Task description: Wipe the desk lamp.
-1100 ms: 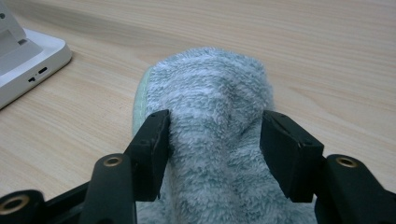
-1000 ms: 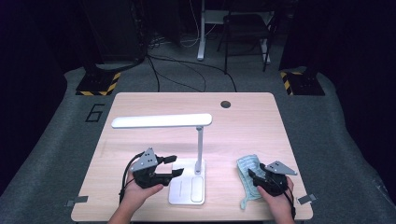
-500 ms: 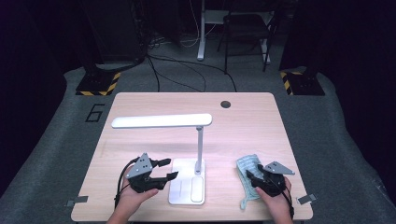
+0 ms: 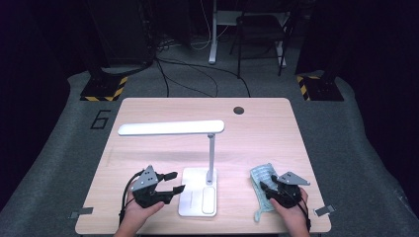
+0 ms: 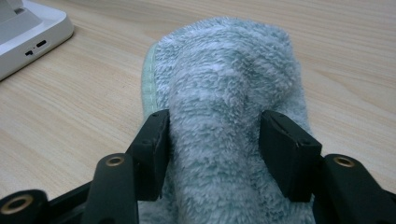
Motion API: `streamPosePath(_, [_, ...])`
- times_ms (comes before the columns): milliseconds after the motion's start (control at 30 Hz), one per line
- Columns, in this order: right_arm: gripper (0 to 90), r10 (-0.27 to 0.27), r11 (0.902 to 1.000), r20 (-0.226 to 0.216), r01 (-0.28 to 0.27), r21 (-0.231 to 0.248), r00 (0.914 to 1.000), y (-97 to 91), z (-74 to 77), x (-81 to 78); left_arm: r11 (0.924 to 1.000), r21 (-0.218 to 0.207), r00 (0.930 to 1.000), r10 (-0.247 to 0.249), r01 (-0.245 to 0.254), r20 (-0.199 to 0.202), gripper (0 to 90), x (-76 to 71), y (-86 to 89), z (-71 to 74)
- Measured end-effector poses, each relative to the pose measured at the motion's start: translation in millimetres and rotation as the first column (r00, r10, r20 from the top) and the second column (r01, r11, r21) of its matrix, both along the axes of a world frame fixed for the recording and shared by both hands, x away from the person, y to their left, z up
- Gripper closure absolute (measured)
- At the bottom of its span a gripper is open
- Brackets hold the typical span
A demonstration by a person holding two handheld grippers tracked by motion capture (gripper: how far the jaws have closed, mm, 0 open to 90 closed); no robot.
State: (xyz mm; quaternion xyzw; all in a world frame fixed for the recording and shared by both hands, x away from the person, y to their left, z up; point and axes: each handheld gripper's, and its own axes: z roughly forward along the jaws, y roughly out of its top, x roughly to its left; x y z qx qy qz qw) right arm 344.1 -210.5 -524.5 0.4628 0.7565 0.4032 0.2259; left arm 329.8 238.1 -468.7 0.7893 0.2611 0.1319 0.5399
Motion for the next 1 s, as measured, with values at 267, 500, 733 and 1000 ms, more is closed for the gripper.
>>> streamPosePath(267, [57.6, 0.007, 0.9995, -0.021, -0.006, 0.029, 0.9997, -1.8, -0.4, 1.3, 0.9991, -0.035, 0.9994, 0.022, -0.023, -0.026, 43.7, 0.9, 3.3, -1.8])
streamPosePath(500, [69.4, 0.022, 0.9981, -0.041, -0.019, 0.058, 0.9989, -3.6, 3.4, 0.4, 0.9986, -0.043, 0.999, 0.027, -0.029, -0.037, 43.7, 1.4, 2.9, -3.2])
streamPosePath(733, [70.4, 0.067, 0.9947, 0.013, -0.068, 0.077, 0.9976, 7.8, 21.5, -1.2, 0.9993, -0.034, 0.9993, 0.014, -0.016, -0.035, 44.4, 1.9, 0.0, -6.1])
streamPosePath(1000, [70.3, 0.139, 0.9756, 0.105, -0.154, 0.156, 0.9848, 32.7, 69.0, -3.3, 0.9999, -0.002, 0.999, -0.015, 0.015, -0.041, 45.3, 2.3, -10.1, -12.3])
